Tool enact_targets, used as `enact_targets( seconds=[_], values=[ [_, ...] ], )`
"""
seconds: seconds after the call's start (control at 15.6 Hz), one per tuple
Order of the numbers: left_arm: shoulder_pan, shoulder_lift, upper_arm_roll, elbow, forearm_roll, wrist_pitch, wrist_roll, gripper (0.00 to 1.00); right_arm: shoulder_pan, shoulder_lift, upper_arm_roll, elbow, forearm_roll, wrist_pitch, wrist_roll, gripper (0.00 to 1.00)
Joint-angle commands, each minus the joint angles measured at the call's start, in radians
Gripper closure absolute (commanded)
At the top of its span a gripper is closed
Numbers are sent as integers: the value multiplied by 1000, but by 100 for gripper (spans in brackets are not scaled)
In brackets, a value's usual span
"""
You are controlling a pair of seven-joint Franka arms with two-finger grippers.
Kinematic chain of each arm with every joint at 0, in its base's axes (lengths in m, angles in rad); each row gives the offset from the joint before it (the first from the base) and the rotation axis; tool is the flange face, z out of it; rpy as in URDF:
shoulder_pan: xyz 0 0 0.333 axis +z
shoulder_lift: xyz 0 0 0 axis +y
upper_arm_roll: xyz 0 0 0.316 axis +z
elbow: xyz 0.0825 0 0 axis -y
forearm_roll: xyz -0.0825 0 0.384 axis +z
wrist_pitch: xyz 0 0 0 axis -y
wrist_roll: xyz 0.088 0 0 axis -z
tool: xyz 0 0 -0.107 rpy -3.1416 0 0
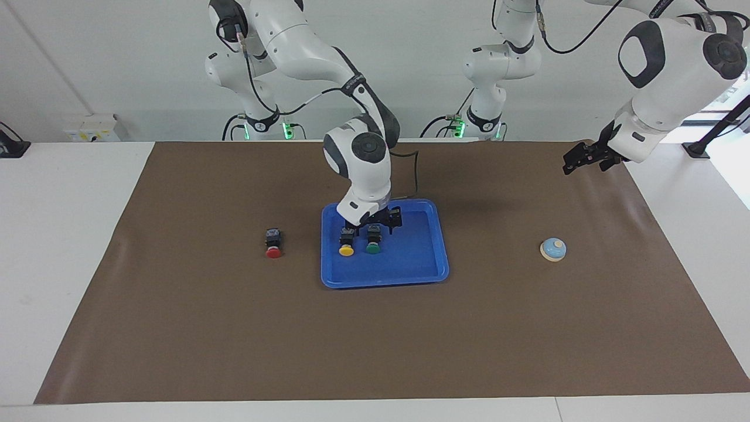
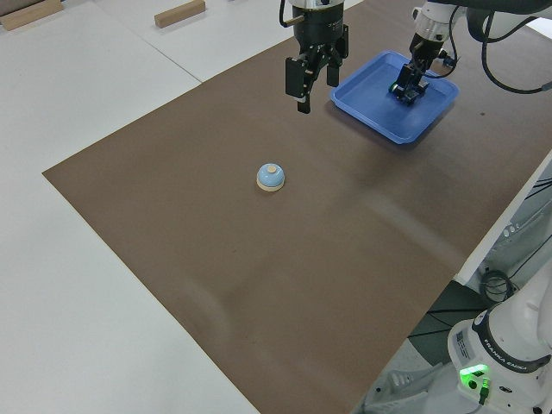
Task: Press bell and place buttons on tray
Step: 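Release the green button beside the yellow one and withdraw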
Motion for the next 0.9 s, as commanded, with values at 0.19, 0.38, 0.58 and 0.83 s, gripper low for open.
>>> enact_targets(
  seconds=[0.19,0.38,0.58,0.83],
  values=[
    [-4,-28,3,-28,-1,7,4,0,-145,-67,-12,39,-9,-113,-194,0],
    [-4,-28,3,-28,1,7,4,0,-243,-91,-12,-9,-9,-130,-306,0],
    [-4,-28,3,-28,-1,7,4,0,-318,-116,-13,-92,-9,-116,-412,0],
    [-4,-28,3,-28,-1,7,4,0,-384,-145,-13,-198,-11,-49,-515,0]
  ],
)
